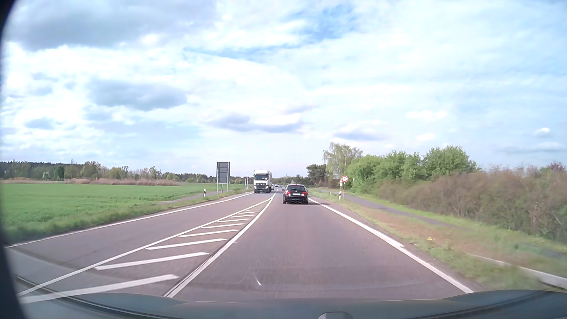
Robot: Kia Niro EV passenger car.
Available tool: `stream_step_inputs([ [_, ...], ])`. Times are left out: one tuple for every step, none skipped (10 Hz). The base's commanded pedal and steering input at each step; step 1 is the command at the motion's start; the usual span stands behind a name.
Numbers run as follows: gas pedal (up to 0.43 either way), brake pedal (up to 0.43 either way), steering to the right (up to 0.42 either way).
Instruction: Follow the waypoints while adhering to traffic rules and regulations
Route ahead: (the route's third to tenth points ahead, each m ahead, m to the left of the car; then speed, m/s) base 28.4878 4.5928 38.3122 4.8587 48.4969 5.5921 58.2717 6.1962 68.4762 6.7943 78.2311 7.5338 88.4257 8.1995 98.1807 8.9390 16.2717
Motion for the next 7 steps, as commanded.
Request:
stream_step_inputs([
  [0.311, 0.0, -0.016],
  [0.311, 0.0, -0.016],
  [0.311, 0.0, -0.016],
  [0.311, 0.0, -0.016],
  [0.311, 0.0, -0.016],
  [0.311, 0.0, -0.016],
  [0.311, 0.0, -0.015],
])
